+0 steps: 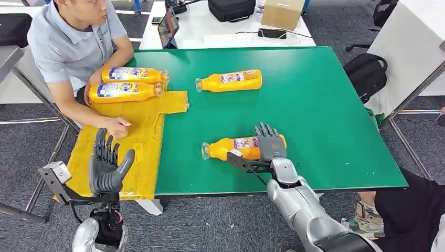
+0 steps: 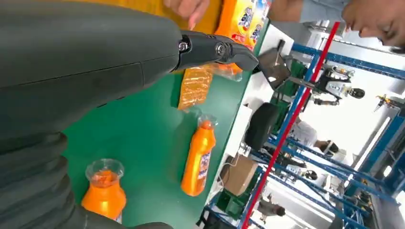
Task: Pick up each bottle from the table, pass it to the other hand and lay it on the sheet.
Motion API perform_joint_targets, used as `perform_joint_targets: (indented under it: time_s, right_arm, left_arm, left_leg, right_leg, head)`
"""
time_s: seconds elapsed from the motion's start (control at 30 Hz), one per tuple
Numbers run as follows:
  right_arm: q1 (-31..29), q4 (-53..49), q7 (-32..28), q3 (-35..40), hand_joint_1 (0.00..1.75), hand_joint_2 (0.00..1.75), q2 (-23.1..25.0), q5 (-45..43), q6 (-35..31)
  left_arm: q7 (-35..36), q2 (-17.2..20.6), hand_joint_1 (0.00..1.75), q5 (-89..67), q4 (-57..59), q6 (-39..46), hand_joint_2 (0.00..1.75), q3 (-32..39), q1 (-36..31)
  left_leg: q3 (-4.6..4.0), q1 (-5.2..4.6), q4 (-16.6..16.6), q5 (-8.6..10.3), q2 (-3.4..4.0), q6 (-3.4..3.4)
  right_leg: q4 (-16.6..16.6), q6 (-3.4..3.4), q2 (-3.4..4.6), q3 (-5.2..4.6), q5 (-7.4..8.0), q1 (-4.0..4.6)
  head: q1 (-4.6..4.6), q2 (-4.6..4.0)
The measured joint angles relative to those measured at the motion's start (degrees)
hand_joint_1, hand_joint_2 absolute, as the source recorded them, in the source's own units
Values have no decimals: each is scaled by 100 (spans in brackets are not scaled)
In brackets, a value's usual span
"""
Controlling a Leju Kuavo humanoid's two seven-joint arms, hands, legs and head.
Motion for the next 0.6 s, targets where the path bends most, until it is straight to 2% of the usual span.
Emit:
perform_joint_targets:
  time_s: [0.27,0.5,0.6]
  right_arm:
    - [-303,223,-264,94,175,175,-68,-207,767]
    - [-453,361,-560,162,175,175,-186,-448,888]
    - [-453,363,-924,162,175,175,-218,-758,822]
  left_arm:
    - [-31,0,0,-74,159,-151,175,48,-155]
    - [-473,2,0,-429,299,26,175,81,-264]
    - [-634,7,0,-625,336,133,175,94,-294]
  left_leg:
    - [1,0,2,0,-2,0]
    - [2,0,2,0,-5,0]
    - [2,0,2,0,-3,0]
  right_leg:
    - [0,0,-1,1,0,0]
    - [0,0,-1,3,0,0]
    - [0,0,0,3,0,0]
  head:
    - [0,0]
    - [2,0]
    - [0,0]
